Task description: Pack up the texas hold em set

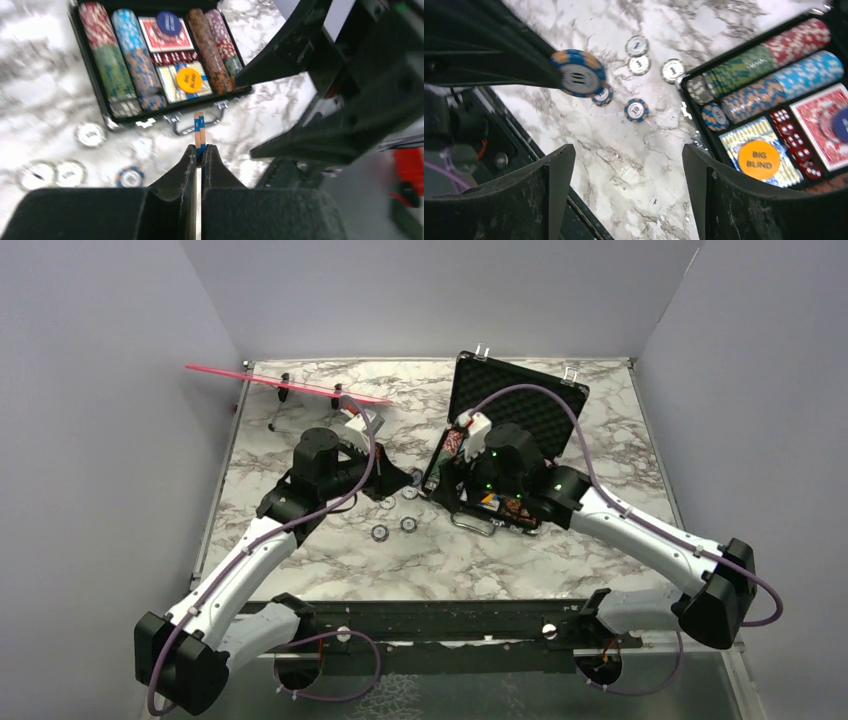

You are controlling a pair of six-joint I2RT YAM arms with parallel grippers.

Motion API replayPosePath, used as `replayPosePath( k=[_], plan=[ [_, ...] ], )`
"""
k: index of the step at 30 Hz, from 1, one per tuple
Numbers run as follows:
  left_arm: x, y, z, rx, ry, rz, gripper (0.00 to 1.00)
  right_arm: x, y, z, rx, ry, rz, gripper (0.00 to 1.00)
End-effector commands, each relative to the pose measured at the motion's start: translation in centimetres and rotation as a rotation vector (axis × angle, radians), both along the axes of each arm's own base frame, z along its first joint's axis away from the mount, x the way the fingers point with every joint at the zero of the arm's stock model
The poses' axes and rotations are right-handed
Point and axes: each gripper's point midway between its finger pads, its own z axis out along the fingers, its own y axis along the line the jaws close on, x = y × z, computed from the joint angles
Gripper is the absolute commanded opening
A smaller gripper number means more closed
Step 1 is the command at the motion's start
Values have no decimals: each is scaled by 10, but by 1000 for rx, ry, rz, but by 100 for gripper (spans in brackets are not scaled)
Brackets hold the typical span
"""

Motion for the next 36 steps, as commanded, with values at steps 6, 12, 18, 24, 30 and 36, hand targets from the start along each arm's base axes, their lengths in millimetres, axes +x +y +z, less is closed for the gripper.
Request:
replayPosePath(
  k=[6, 12, 18, 24, 30, 36],
  plan=[
    [28, -17, 27, 202, -763, -353, 0, 30, -56, -17, 137, 297, -342, 79],
    [11, -47, -15, 233, -1007, -735, 0, 45, -84, -45, 183, 447, -497, 77],
    [30, -73, -46, 308, -993, -847, 0, 53, -98, -57, 184, 464, -559, 77],
    [53, -91, -63, 352, -930, -907, 0, 59, -115, -65, 155, 456, -607, 77],
    [55, -89, -90, 416, -887, -1000, 0, 66, -133, -69, 144, 450, -643, 77],
    [62, -92, -122, 496, -830, -1034, 0, 69, -139, -70, 135, 439, -641, 77]
  ],
)
